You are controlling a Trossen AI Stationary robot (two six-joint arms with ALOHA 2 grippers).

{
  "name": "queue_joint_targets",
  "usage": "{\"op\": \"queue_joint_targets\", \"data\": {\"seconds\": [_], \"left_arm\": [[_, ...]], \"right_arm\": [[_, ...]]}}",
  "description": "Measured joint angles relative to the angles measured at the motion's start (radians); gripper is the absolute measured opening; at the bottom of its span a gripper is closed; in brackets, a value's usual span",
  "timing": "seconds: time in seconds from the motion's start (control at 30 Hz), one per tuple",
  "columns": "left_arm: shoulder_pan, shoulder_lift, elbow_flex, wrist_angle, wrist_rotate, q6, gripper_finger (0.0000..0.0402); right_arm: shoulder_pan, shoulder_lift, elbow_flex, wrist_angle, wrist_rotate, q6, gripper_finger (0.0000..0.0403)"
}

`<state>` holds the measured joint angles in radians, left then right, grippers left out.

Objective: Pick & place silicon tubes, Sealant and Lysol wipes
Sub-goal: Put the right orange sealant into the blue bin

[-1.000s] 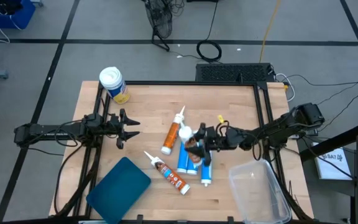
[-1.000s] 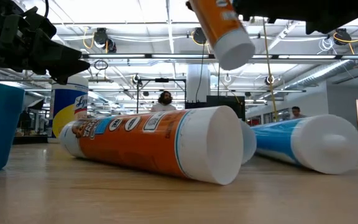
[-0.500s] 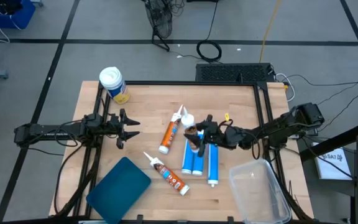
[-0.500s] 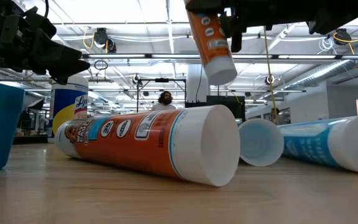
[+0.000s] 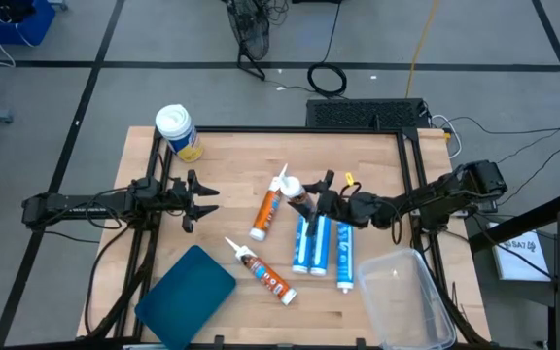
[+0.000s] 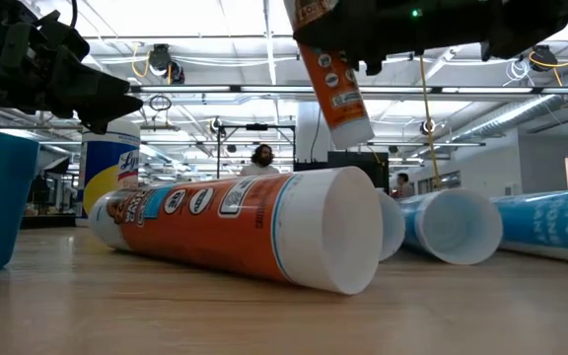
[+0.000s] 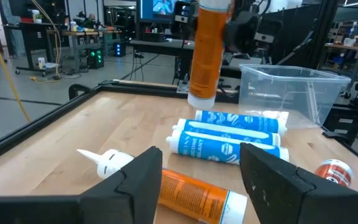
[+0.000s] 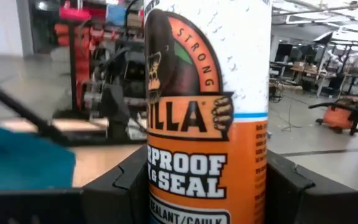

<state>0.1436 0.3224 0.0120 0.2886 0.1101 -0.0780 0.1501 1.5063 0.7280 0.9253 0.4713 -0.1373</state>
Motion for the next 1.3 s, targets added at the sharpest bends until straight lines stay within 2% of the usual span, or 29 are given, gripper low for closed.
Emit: {"op": "queue_joint_targets", "data": {"seconds": [0.2, 0.5, 0.57, 0.7, 0.8, 1.0, 1.17, 1.23, 1.3], "left_arm": [[0.0, 0.0, 0.0, 0.006, 0.001, -0.06, 0.0214], [0.0, 0.0, 0.0, 0.013, 0.001, -0.055, 0.0214], [0.0, 0.0, 0.0, 0.027, 0.001, -0.063, 0.0214], [-0.001, 0.0, 0.0, 0.054, 0.008, -0.062, 0.0214], [-0.009, 0.023, 0.0, 0.111, 0.021, -0.025, 0.0214], [-0.031, 0.131, 0.0, 0.293, 0.021, 0.048, 0.0214], [-0.06, 0.265, 0.001, 0.416, 0.022, 0.094, 0.0214], [-0.076, 0.327, 0.001, 0.446, 0.021, 0.069, 0.0214], [-0.092, 0.392, 0.001, 0.512, -0.009, -0.04, 0.0214]], "right_arm": [[0.026, 0.0, -0.001, -0.131, -0.003, -0.049, 0.0194], [0.039, -0.078, -0.04, -0.172, -0.014, -0.103, 0.0194], [0.016, -0.102, -0.049, -0.181, -0.108, -0.075, 0.0194], [-0.05, -0.123, -0.056, -0.179, -0.364, 0.036, 0.0193], [-0.089, -0.12, -0.056, -0.17, -0.426, 0.074, 0.0193], [-0.116, -0.055, -0.054, -0.06, -0.426, 0.068, 0.0193], [-0.116, 0.008, -0.054, 0.043, -0.504, 0.073, 0.0193], [-0.11, 0.028, -0.047, 0.059, -0.503, 0.073, 0.0193], [-0.109, 0.045, -0.033, 0.064, -0.502, 0.073, 0.0193]]}}
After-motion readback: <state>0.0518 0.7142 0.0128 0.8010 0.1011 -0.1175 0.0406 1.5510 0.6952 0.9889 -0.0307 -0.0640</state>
